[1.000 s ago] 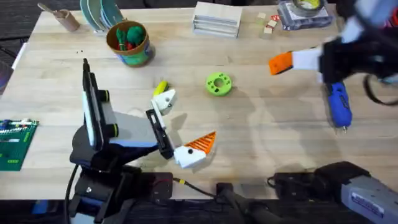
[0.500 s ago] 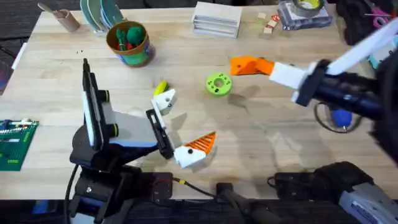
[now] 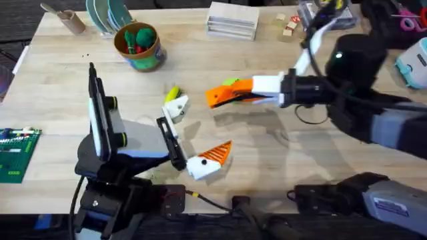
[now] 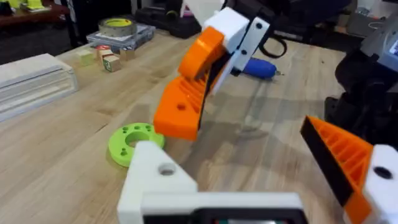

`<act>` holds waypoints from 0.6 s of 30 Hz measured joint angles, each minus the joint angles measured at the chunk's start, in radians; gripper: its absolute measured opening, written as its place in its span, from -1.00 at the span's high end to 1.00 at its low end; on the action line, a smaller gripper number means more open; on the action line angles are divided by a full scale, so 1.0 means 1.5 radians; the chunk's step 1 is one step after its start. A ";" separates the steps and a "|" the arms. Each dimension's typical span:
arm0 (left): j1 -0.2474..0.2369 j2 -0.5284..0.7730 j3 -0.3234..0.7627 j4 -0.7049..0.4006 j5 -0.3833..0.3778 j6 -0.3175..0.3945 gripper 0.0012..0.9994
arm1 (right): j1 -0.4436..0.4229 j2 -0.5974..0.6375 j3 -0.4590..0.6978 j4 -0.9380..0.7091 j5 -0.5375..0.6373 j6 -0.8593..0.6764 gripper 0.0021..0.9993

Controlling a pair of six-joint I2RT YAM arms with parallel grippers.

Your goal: Pick up the gripper from the table and insert it into the empty holder that is missing its gripper. Then pick up a screw, insert it into the mounting hole, and use the screwdriver to tighten it. Finally, clean up the table by picking up the vegetable and placing it into the bucket.

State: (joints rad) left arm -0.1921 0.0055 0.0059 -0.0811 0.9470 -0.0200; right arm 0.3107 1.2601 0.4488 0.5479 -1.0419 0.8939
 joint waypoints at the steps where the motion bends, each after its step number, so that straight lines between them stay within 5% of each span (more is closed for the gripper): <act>1: 0.000 0.000 0.000 0.000 0.000 0.000 -0.99 | 0.011 0.017 0.000 0.027 -0.005 0.016 0.97; 9: 0.000 0.000 0.000 0.000 0.000 0.000 -0.99 | 0.067 0.113 0.000 0.212 -0.024 0.136 0.97; 18: 0.000 0.000 0.000 0.000 0.000 0.000 -0.99 | 0.081 0.124 0.000 0.223 -0.025 0.178 0.97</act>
State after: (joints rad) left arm -0.1921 0.0055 0.0059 -0.0811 0.9470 -0.0200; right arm 0.4323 1.4467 0.4488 0.8828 -1.0790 1.1605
